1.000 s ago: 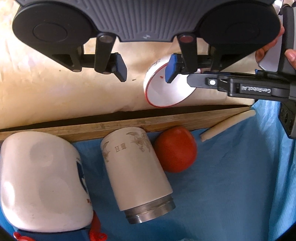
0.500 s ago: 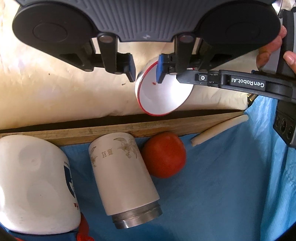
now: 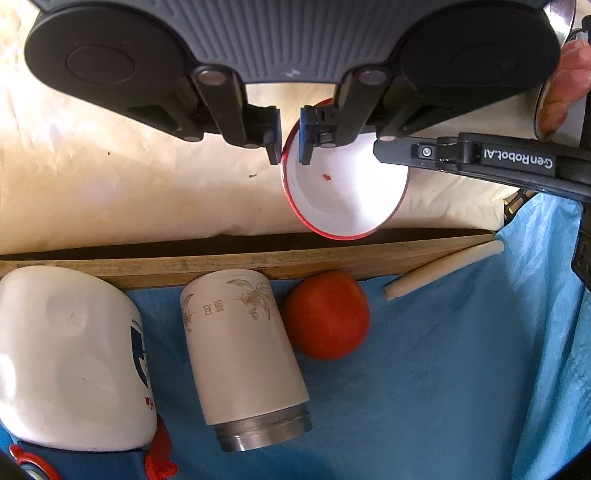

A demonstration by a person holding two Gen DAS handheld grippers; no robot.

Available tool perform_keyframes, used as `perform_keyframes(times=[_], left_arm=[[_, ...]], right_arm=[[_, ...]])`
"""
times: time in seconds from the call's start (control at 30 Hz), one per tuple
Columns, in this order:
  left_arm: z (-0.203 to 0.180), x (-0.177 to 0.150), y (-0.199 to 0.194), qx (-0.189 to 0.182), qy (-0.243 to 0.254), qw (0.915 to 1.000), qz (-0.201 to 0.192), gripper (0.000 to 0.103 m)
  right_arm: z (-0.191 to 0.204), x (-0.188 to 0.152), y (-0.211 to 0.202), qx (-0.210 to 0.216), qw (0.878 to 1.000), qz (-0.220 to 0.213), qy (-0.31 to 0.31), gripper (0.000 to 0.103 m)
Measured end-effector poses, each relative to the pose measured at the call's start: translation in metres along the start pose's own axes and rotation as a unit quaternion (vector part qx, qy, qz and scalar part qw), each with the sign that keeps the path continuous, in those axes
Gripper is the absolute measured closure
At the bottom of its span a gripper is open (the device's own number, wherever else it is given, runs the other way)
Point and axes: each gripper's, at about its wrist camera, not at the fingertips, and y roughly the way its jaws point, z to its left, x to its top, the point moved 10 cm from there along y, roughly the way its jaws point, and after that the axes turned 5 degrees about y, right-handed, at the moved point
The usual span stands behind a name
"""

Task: Organize plates and bowls
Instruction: 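Lift the second white bowl and carry it over the nested bowls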

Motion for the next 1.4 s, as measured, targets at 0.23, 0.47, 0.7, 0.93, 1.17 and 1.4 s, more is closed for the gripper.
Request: perform_keyframes(times=[0.23,0.47,0.7,0.93,1.17,1.4], left_arm=[[-0.001,0.001,-0.022,0.0,-0.007,0.9999,-0.014,0.09],[-0.006,-0.008,-0.069,-0.003,-0.005,0.9993,-0.036,0.09],[-0.015,-0.027,-0.115,-0.003,0.0,0.9983,-0.058,0.09],[-0.015,-0.058,-0.138,0.003,0.005,0.9987,-0.05,0.09],[-0.01,-0.082,-0.139,0.002,0.001,0.9996,-0.029,0.09],[-0.007,-0.092,-0.137,0.004,-0.003,0.9998,-0.018,0.09]], right_arm=[[0.014,0.007,-0.023,0.019,1.0,-0.017,-0.002,0.094],[0.047,0.008,-0.061,0.024,0.999,-0.027,-0.032,0.093],[0.077,-0.001,-0.091,0.023,0.998,-0.032,-0.055,0.093],[0.098,-0.023,-0.106,0.024,0.997,-0.015,-0.07,0.092],[0.104,-0.044,-0.109,0.016,0.997,0.008,-0.079,0.092],[0.107,-0.053,-0.106,0.014,0.996,0.023,-0.082,0.092]])
